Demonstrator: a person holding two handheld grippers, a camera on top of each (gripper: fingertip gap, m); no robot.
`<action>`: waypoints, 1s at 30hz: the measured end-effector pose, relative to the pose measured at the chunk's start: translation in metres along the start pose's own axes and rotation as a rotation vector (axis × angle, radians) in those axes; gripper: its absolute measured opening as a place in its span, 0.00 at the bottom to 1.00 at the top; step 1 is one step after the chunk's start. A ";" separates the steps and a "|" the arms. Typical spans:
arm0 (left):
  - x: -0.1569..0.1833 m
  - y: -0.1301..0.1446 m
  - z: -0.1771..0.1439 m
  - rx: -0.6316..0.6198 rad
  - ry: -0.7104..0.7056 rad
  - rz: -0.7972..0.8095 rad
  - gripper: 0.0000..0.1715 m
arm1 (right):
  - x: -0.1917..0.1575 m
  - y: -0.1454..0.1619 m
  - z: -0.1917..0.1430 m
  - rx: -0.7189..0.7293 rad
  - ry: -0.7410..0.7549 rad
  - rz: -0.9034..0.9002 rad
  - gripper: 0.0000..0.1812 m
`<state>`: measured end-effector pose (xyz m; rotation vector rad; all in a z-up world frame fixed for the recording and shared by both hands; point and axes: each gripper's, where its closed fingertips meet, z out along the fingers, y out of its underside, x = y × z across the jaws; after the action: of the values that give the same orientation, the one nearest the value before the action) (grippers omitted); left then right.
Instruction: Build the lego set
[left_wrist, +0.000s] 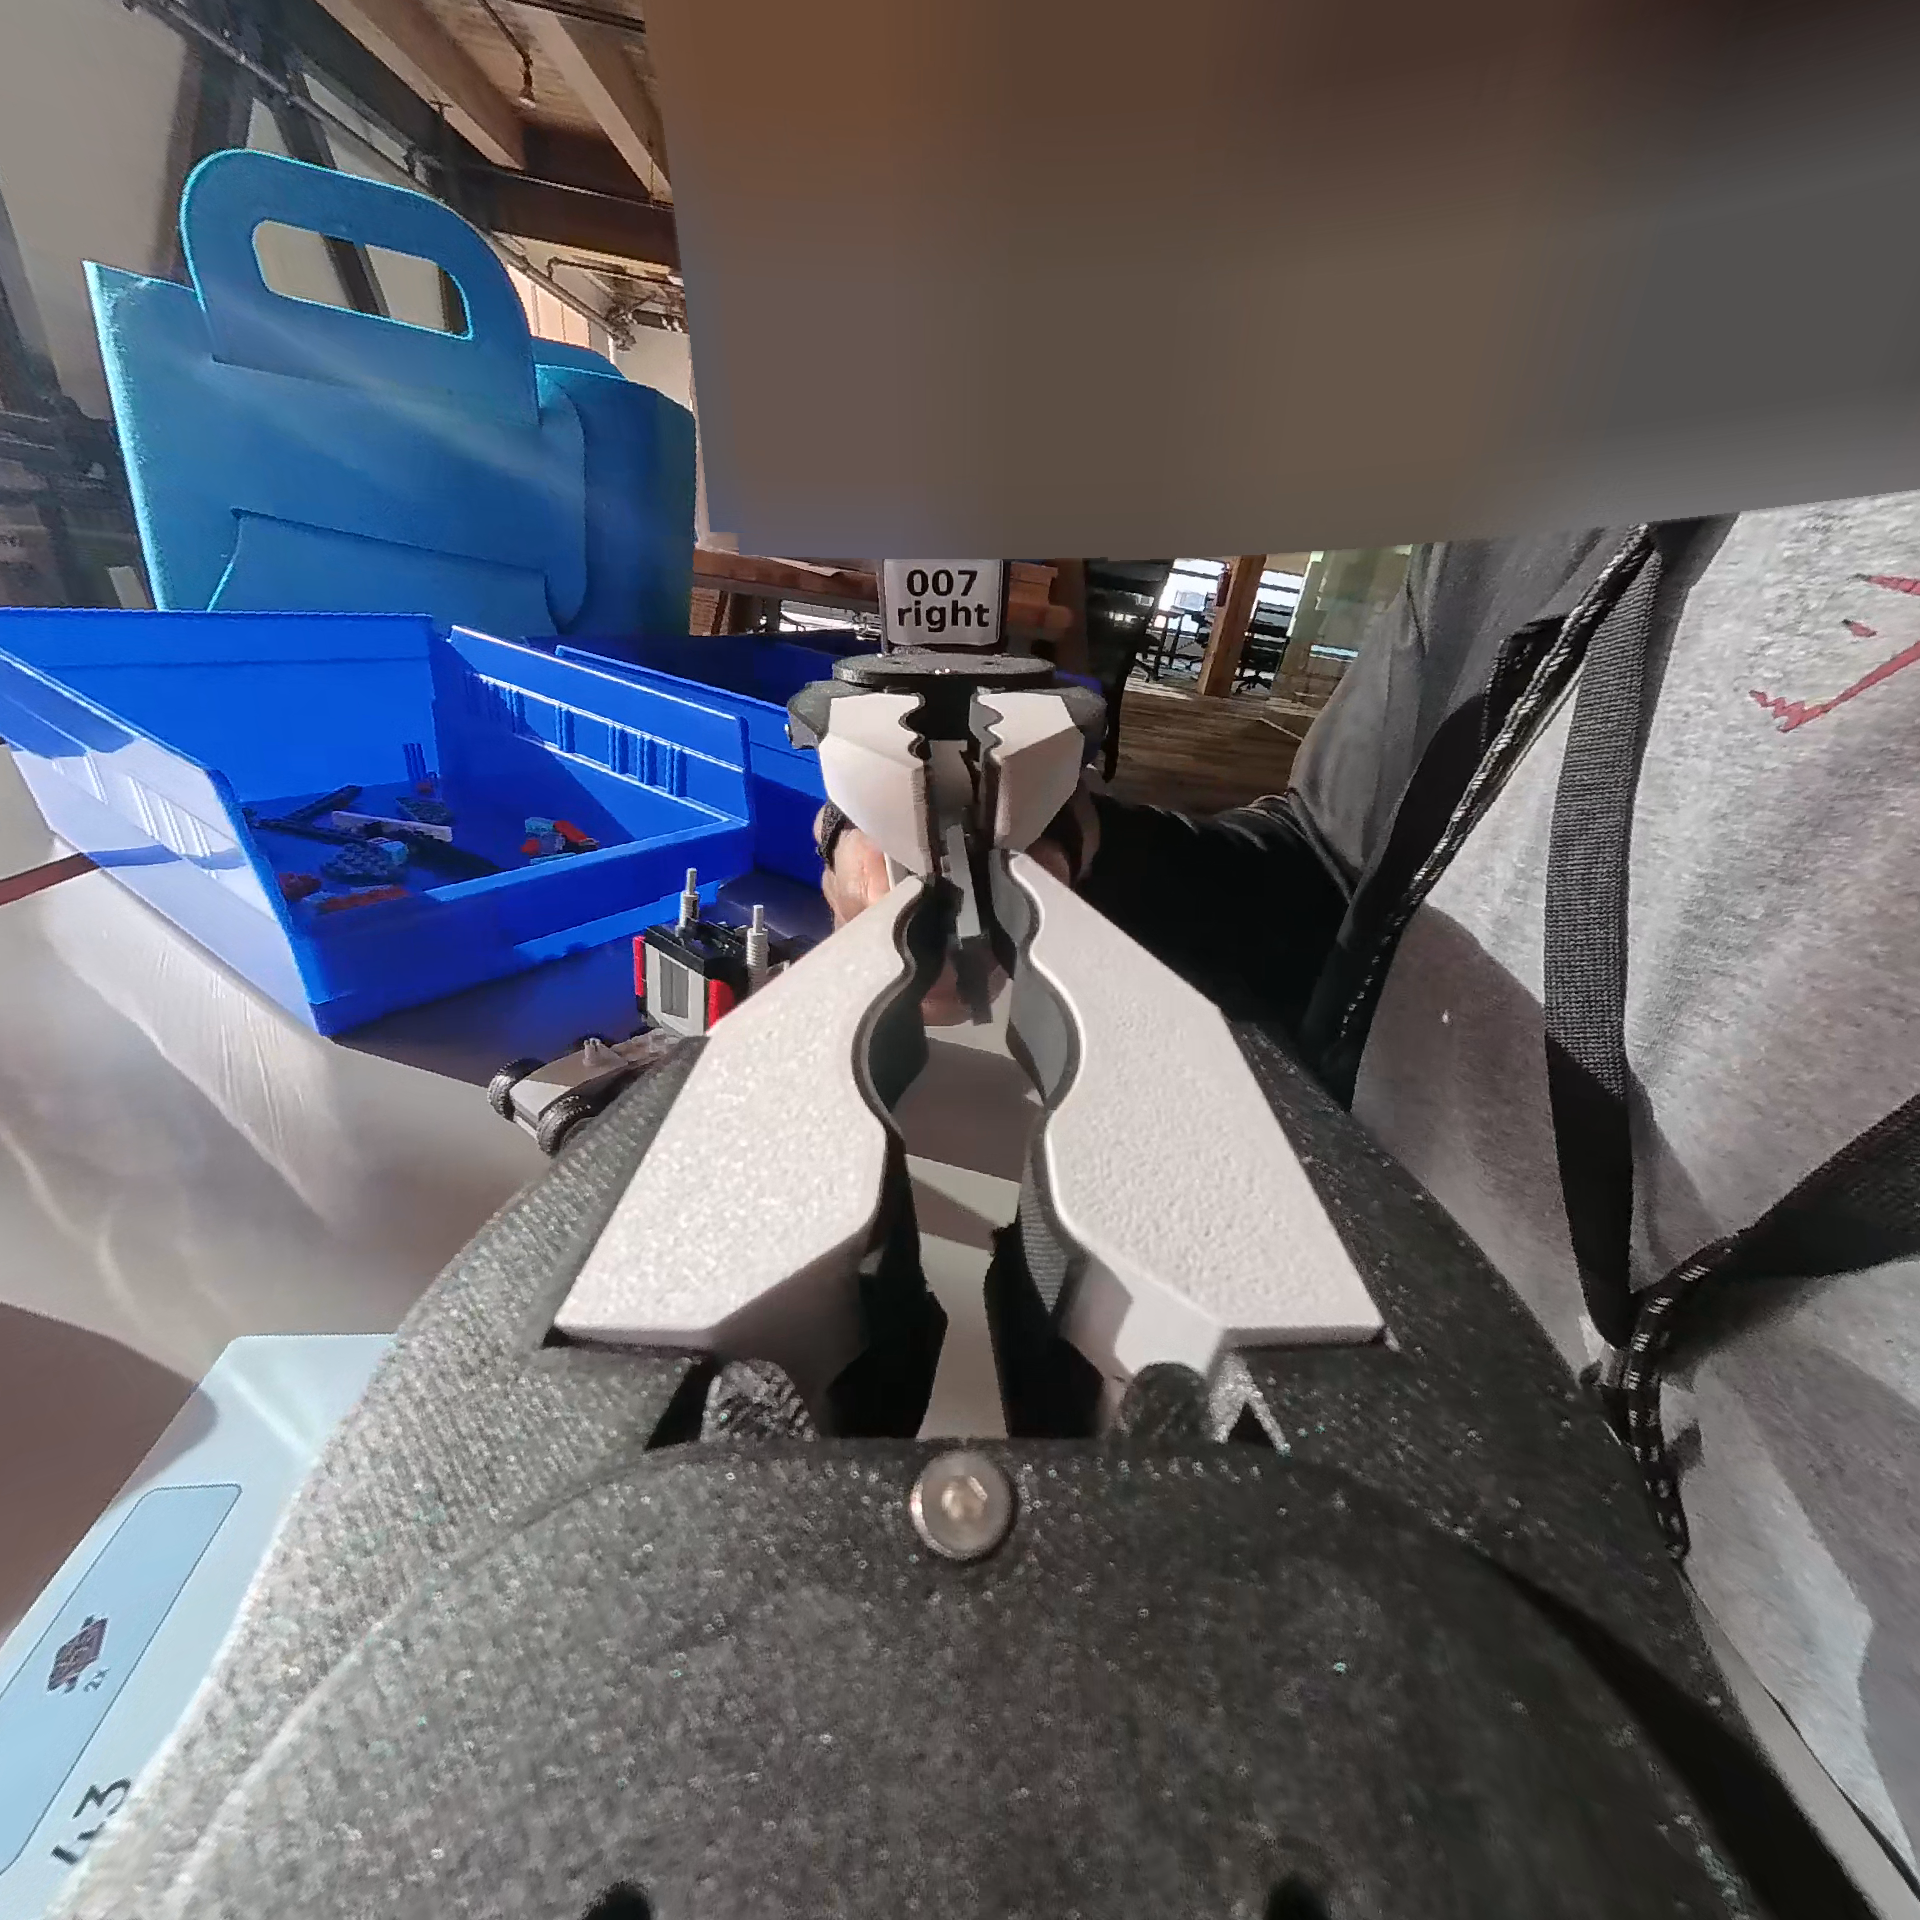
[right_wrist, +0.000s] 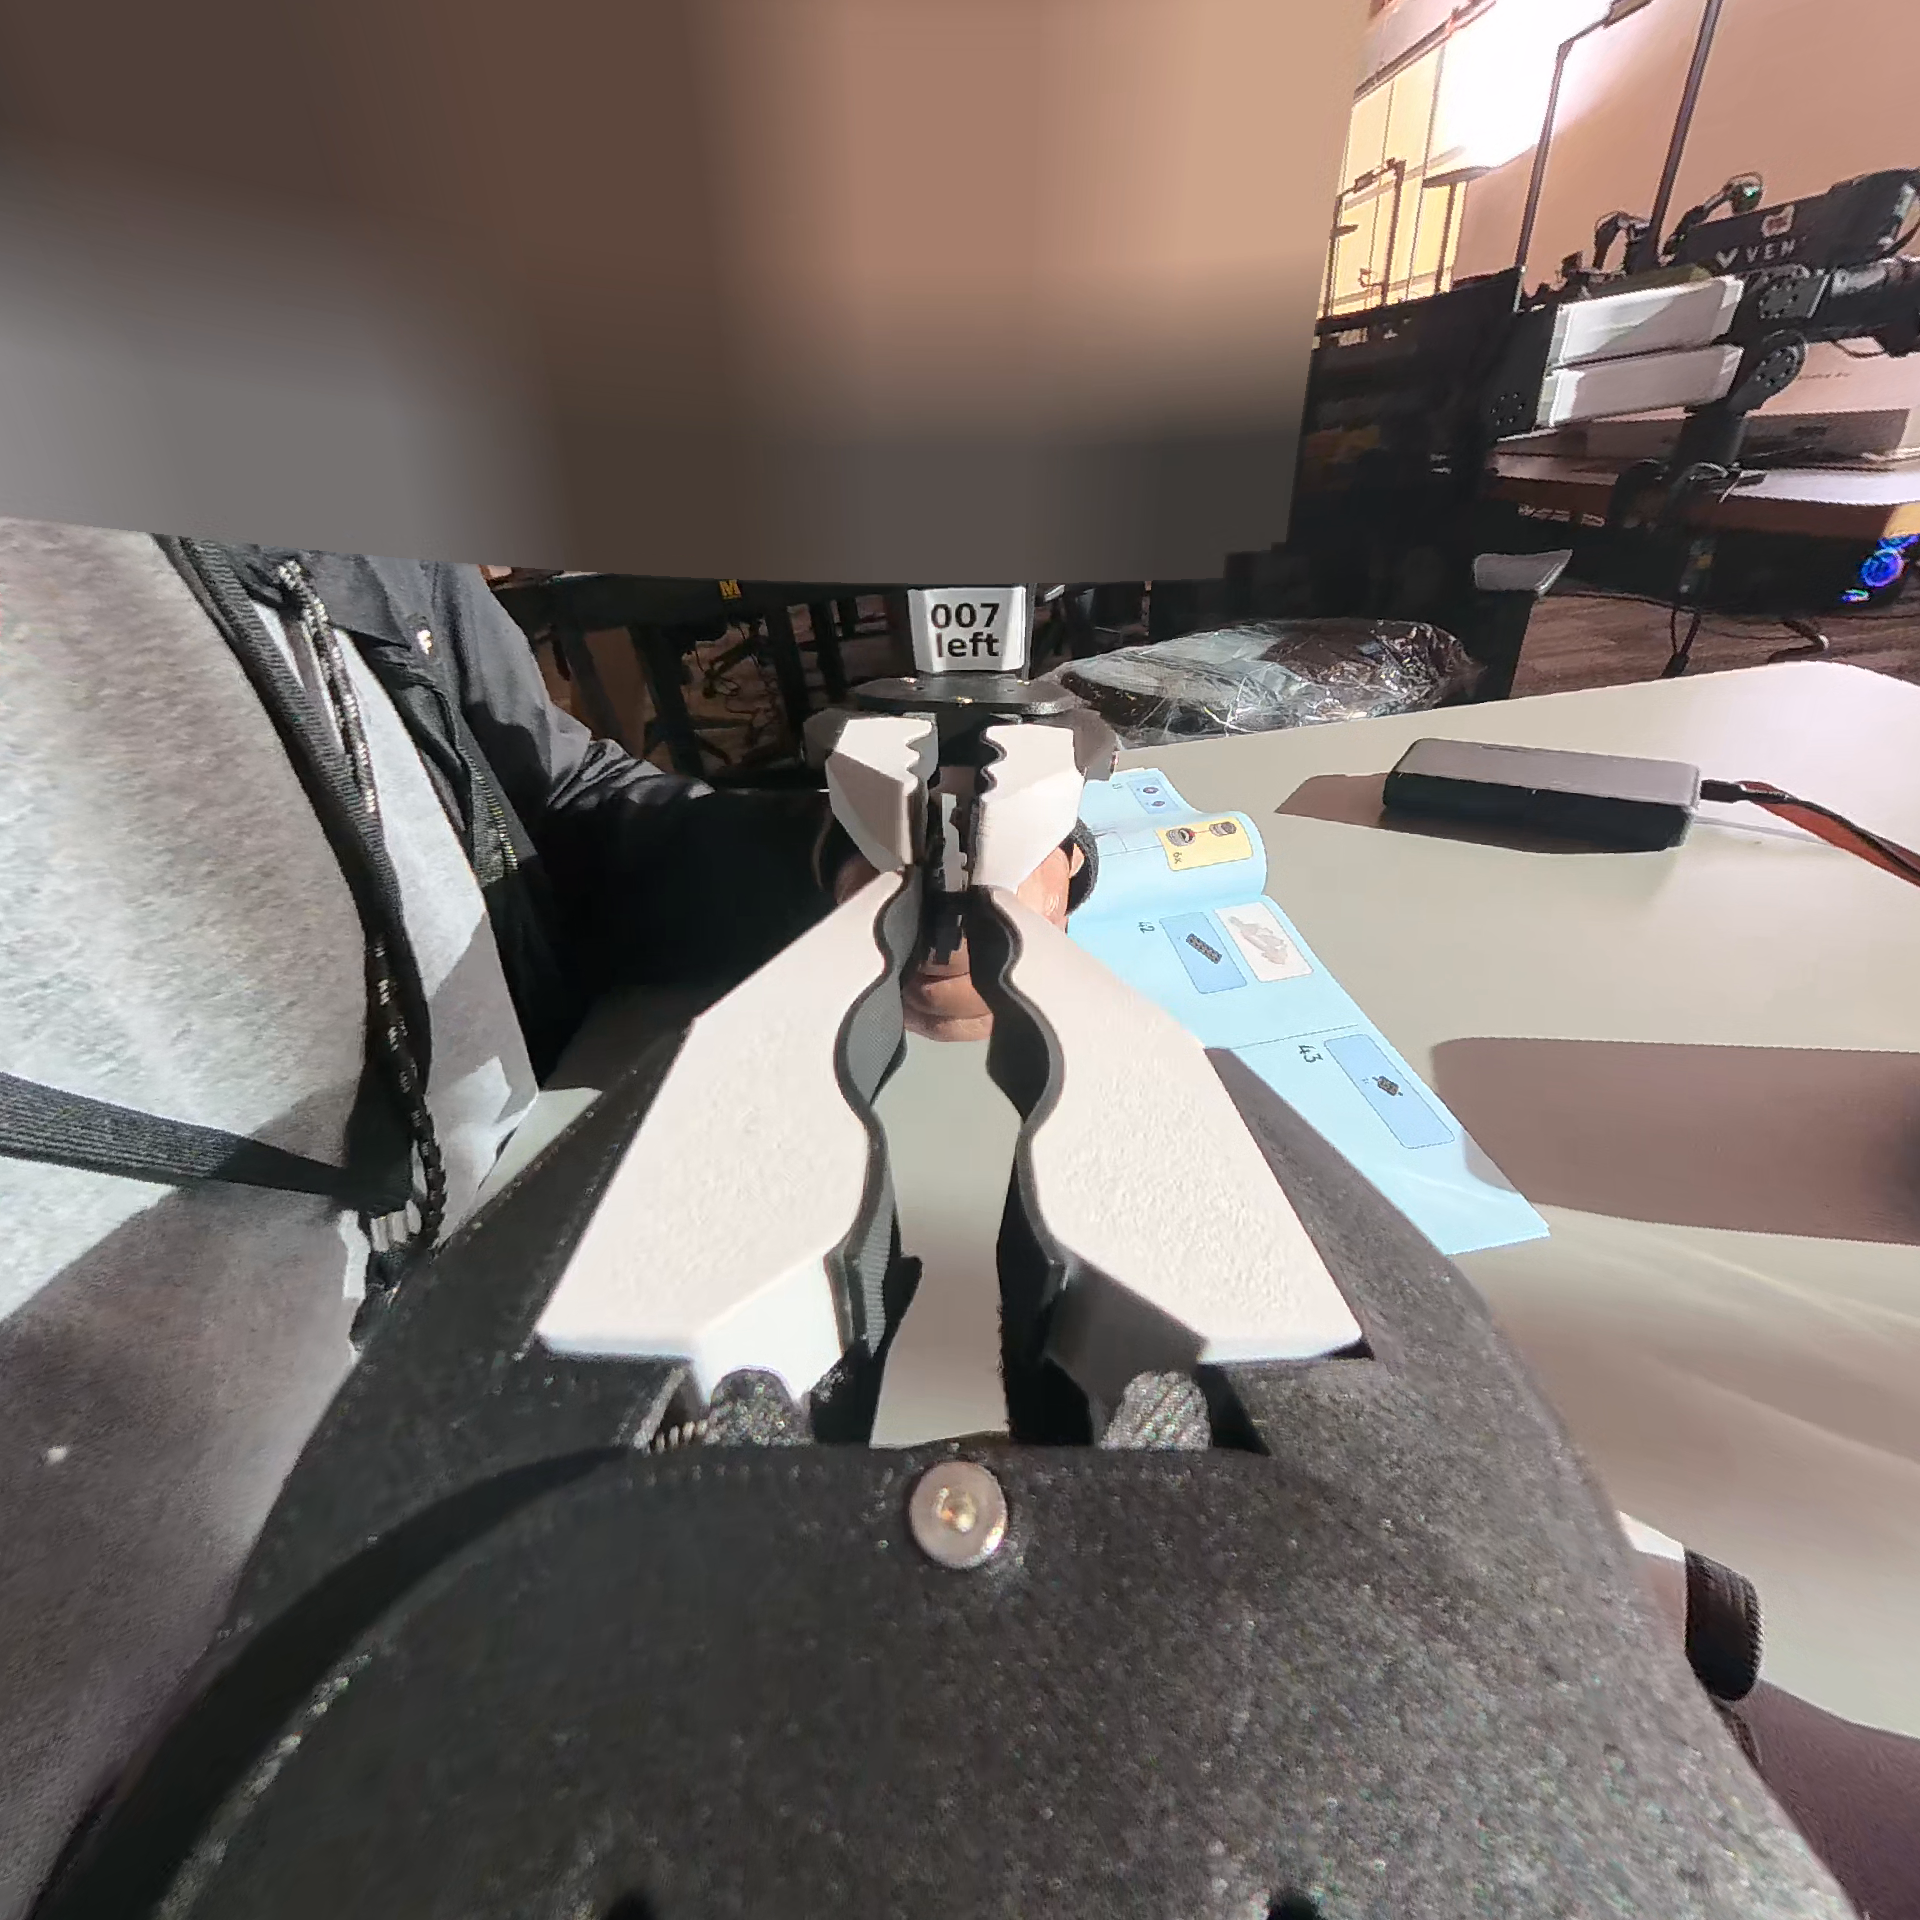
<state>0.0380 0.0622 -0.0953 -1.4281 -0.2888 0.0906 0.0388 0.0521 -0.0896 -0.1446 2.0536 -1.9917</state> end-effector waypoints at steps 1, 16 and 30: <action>-0.002 -0.001 0.000 0.006 -0.010 -0.004 0.06 | 0.002 -0.001 0.000 0.005 0.010 0.015 0.06; -0.005 -0.004 -0.004 0.067 -0.007 -0.057 0.06 | 0.004 0.001 0.001 0.012 0.050 0.049 0.05; 0.002 0.004 0.000 0.018 0.047 -0.110 0.06 | 0.001 0.004 0.002 -0.004 0.055 -0.003 0.05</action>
<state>0.0406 0.0630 -0.0988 -1.3922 -0.3258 -0.0302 0.0390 0.0504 -0.0934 -0.0944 2.0922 -2.0153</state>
